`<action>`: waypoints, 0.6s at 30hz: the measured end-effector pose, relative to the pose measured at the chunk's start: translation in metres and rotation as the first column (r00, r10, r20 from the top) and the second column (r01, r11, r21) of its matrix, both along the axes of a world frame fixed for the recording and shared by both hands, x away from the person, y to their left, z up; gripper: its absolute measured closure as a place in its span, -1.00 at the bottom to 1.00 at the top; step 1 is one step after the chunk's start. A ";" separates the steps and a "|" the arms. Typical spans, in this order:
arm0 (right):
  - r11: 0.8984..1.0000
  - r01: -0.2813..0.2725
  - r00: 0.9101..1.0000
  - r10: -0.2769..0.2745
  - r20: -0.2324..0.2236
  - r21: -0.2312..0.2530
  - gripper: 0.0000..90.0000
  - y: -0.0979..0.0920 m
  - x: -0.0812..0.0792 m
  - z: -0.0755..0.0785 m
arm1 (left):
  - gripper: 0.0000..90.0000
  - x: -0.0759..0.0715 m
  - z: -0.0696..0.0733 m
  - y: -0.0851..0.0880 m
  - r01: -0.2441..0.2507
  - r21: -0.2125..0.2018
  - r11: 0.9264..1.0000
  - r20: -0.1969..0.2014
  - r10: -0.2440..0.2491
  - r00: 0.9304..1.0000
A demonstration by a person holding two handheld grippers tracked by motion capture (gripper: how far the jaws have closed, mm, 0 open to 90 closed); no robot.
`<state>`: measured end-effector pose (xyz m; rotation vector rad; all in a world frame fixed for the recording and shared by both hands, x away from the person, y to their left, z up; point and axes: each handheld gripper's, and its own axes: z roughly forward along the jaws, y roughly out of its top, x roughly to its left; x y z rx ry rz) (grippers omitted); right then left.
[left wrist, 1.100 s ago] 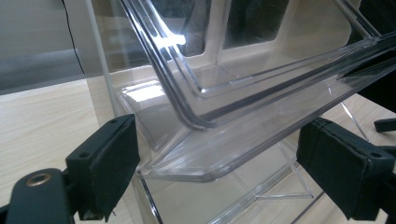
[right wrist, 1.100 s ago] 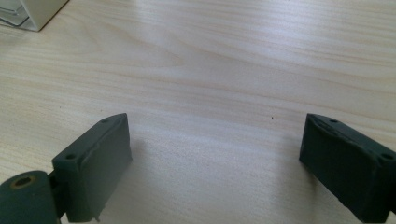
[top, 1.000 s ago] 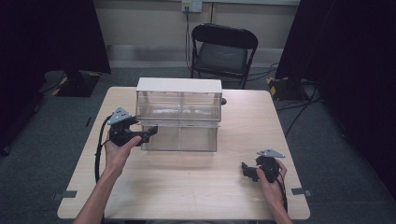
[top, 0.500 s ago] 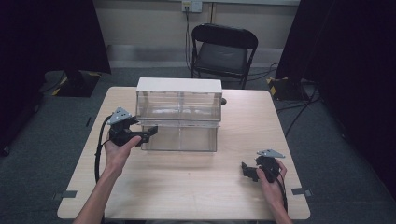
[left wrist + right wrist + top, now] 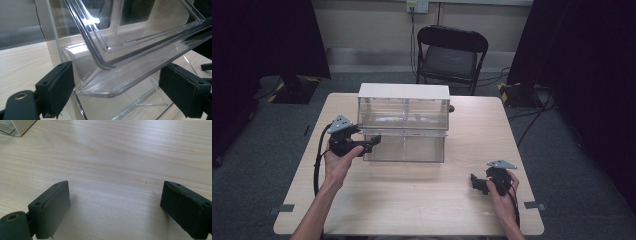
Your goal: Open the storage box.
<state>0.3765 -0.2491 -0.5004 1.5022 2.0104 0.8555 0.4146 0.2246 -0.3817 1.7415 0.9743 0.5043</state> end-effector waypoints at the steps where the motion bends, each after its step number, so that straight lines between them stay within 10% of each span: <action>1: 1.000 0.000 1.000 0.000 0.000 0.000 -0.82 0.000 0.000 0.000 | -0.71 0.000 0.000 0.000 -0.002 0.003 1.000 -0.003 0.002 1.000; 18: 1.000 -0.001 1.000 0.001 0.001 -0.001 -0.82 0.000 0.000 0.000 | -0.71 0.000 0.000 0.000 -0.002 0.003 1.000 -0.003 0.002 1.000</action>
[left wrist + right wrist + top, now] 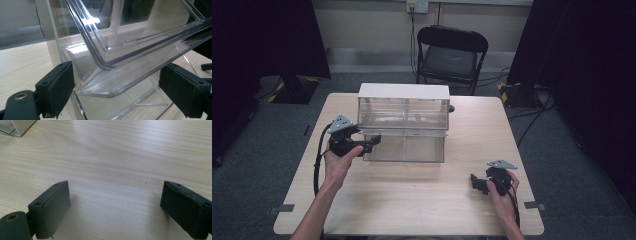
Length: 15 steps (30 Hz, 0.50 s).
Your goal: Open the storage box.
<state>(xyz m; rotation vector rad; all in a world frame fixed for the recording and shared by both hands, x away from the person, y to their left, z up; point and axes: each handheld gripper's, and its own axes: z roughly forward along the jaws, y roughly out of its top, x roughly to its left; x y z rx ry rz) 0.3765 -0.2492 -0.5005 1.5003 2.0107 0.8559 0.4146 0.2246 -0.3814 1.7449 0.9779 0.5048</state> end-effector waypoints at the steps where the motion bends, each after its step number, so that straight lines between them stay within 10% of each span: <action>1: 1.000 0.000 1.000 0.000 0.000 0.000 -0.81 0.000 0.000 0.000 | -0.71 0.000 0.000 0.000 -0.001 -0.001 1.000 0.000 0.001 1.000; 15: 1.000 0.001 1.000 -0.001 -0.001 0.000 -0.82 0.000 0.000 0.000 | -0.71 0.000 0.000 0.000 -0.003 -0.003 1.000 -0.003 0.002 1.000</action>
